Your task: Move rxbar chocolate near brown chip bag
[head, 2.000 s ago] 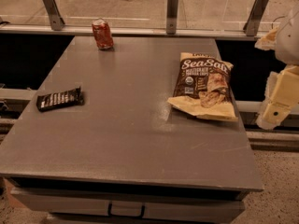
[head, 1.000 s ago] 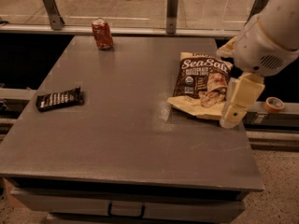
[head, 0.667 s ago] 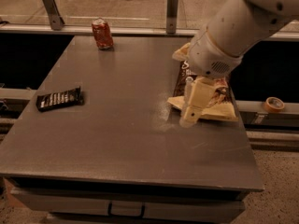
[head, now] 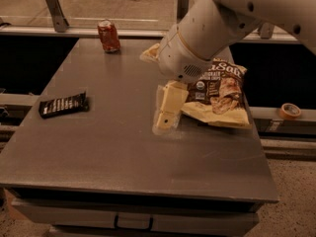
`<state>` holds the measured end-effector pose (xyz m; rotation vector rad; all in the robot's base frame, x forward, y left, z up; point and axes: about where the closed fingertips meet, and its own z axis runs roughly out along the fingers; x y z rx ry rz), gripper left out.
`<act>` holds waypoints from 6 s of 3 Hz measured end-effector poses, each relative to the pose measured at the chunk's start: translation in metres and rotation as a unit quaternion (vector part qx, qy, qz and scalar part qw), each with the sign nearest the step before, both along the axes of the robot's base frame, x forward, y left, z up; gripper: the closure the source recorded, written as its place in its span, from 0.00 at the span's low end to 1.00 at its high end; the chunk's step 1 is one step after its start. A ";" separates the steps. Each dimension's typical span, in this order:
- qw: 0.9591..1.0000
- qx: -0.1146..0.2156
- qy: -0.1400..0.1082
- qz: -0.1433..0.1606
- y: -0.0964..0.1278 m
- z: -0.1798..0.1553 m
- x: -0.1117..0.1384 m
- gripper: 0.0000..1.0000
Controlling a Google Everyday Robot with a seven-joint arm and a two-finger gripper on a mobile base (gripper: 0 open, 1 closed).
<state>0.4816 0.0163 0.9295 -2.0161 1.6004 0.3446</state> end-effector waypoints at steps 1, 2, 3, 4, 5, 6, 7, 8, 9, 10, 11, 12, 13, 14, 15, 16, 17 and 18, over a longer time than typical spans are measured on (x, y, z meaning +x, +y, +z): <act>1.000 -0.011 0.002 -0.001 -0.016 0.002 -0.005 0.00; 1.000 0.018 0.009 0.021 -0.005 -0.003 -0.001 0.00; 0.996 0.053 0.013 0.064 0.040 -0.011 0.007 0.00; 0.991 0.084 0.016 0.106 0.103 -0.028 0.020 0.00; 0.988 0.103 0.007 0.112 0.135 -0.035 0.039 0.00; 0.988 0.119 0.005 0.099 0.161 -0.042 0.060 0.00; 0.989 0.126 0.013 0.082 0.192 -0.057 0.083 0.00; 0.990 0.126 0.026 0.057 0.215 -0.074 0.101 0.00; 0.991 0.123 0.040 0.029 0.225 -0.089 0.112 0.17; 0.991 0.123 0.051 0.012 0.226 -0.099 0.115 0.39; 0.991 0.122 0.056 0.005 0.224 -0.102 0.115 0.62; 0.991 0.122 0.056 0.005 0.224 -0.100 0.115 0.86; 0.991 0.122 0.056 0.005 0.224 -0.100 0.115 1.00; 0.991 0.122 0.056 0.005 0.223 -0.100 0.115 1.00; 0.991 0.122 0.055 0.005 0.223 -0.099 0.115 1.00; 0.991 0.122 0.055 0.005 0.223 -0.099 0.115 1.00; 0.991 0.122 0.055 0.005 0.223 -0.099 0.115 1.00; 0.991 0.122 0.055 0.005 0.223 -0.099 0.115 1.00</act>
Offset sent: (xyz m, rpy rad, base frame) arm 0.0053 0.0073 -0.0103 0.1226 0.0440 0.0947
